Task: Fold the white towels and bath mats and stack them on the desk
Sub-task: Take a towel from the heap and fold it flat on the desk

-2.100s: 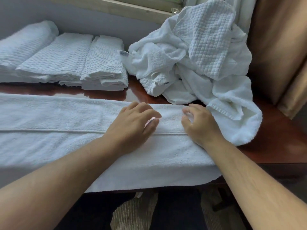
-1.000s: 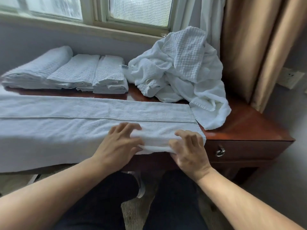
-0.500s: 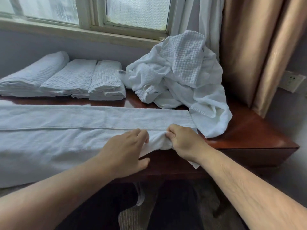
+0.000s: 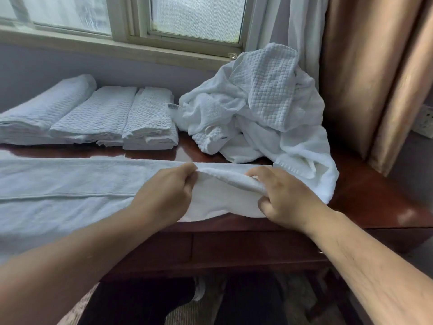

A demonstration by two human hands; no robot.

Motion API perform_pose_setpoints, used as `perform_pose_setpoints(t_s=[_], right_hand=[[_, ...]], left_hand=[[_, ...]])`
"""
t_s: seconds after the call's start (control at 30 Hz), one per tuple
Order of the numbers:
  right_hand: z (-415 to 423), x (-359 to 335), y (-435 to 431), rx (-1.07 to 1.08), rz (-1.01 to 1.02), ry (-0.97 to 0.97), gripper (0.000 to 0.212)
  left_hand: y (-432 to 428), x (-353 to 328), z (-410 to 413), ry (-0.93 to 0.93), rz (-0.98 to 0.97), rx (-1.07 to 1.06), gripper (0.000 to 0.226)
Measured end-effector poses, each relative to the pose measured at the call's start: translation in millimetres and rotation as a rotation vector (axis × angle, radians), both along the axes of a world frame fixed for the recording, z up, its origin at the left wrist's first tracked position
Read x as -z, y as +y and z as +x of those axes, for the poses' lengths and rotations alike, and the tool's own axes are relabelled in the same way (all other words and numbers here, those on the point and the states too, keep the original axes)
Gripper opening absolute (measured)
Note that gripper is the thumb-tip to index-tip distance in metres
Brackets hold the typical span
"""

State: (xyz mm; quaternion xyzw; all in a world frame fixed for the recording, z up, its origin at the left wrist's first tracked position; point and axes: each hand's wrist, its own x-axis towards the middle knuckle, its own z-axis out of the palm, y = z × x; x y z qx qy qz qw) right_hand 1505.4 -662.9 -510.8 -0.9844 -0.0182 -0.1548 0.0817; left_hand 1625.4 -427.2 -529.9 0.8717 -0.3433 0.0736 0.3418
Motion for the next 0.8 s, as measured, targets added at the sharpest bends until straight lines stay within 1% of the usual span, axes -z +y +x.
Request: perform_pose_setpoints(t_s=[0.13,0.2,0.27,0.33,0.43,0.5,0.57,0.63,0.73,0.8], right_hand=[[12,7,-15,0.120,0.070,-0.272,0.042],[18,14,-24,0.187,0.120,-0.331,0.036],[24,22,-35,0.224,0.178,-0.301,0.025],[31,26,-45,0.260,0.288,-0.228,0.014],[42,26,-57,0.308,0.385,-0.164,0.006],[51,21,-63,0.325,0.366,-0.121,0.008],[62,14,-67,0.341,0.279,-0.092,0.009],[72,7,-69,0.371,0.184,-0.072,0.011],[84,4,-64,0.407,0.076,-0.029,0.010],[88,7,-55,0.446,-0.016,-0.035,0.013]], left_hand=[[-14,-2,18,-0.274,0.128,0.039,0.028],[-20,-1,31,-0.367,0.187,0.070,0.032],[-25,-1,44,-0.433,0.234,0.112,0.037],[-29,-2,57,-0.485,0.266,0.156,0.038],[-34,-3,75,-0.544,0.282,0.207,0.042],[-40,-5,86,-0.561,0.279,0.258,0.038],[-45,-7,99,-0.566,0.285,0.305,0.032],[-49,-8,111,-0.523,0.315,0.328,0.035],[-53,0,124,-0.410,0.471,0.249,0.049],[-53,8,128,-0.298,0.556,0.175,0.052]])
